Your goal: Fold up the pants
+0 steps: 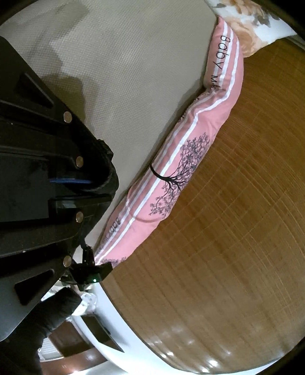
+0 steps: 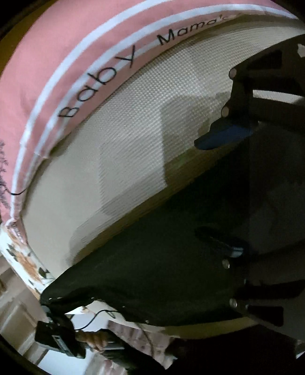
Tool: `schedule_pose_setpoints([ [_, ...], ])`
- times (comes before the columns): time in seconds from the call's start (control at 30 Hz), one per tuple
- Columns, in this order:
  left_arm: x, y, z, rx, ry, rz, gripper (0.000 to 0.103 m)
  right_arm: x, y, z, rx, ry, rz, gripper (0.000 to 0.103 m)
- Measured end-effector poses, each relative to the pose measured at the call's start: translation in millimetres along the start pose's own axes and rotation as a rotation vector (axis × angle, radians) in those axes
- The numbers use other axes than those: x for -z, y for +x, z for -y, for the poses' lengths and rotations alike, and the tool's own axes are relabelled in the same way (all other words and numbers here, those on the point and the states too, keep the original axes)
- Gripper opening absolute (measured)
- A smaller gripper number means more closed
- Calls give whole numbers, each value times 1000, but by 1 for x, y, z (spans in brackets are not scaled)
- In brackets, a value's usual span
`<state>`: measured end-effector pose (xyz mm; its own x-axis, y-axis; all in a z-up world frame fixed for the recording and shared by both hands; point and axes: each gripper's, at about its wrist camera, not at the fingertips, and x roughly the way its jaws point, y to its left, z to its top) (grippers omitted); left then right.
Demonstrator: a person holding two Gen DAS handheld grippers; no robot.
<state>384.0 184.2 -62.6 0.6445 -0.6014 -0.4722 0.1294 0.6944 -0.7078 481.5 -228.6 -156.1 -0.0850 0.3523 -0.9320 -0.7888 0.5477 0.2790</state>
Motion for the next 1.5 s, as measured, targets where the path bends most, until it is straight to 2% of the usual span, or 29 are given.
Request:
schedule_pose_setpoints([
  [0.03,0,1,0,-11,0,-3,7,1,2,2,-10,1,-5,58],
  [0.1,-1,2,1,-19,3,-9,7,9,3,5,-19,-5,-21,44],
  [0.2,-1,3,2,-29,13,-15,8,20,5,5,1,-13,-32,35],
  [0.33,-2,6,-2,-39,20,-25,8,37,-3,10,69,32,-33,28],
  [0.4,-2,12,-4,-64,26,-31,8,42,-5,8,124,52,-27,14],
  [0.53,-2,21,-9,-107,31,-44,8,49,-14,-13,241,75,27,10],
  [0.63,-2,16,-7,-107,48,-43,8,55,-24,-48,364,87,86,10],
  [0.77,3,-4,3,-95,96,-38,8,70,-50,-89,475,127,174,9],
  [0.97,23,-39,14,-74,127,-47,8,102,-73,-147,632,183,250,7],
  [1.2,66,-82,21,-80,173,-96,9,157,-67,-201,678,289,288,7],
  [1.4,118,-101,4,-132,190,-186,11,201,-37,-230,625,400,297,7],
  [1.5,145,-101,-8,-183,206,-239,12,215,-23,-237,603,444,301,7],
])
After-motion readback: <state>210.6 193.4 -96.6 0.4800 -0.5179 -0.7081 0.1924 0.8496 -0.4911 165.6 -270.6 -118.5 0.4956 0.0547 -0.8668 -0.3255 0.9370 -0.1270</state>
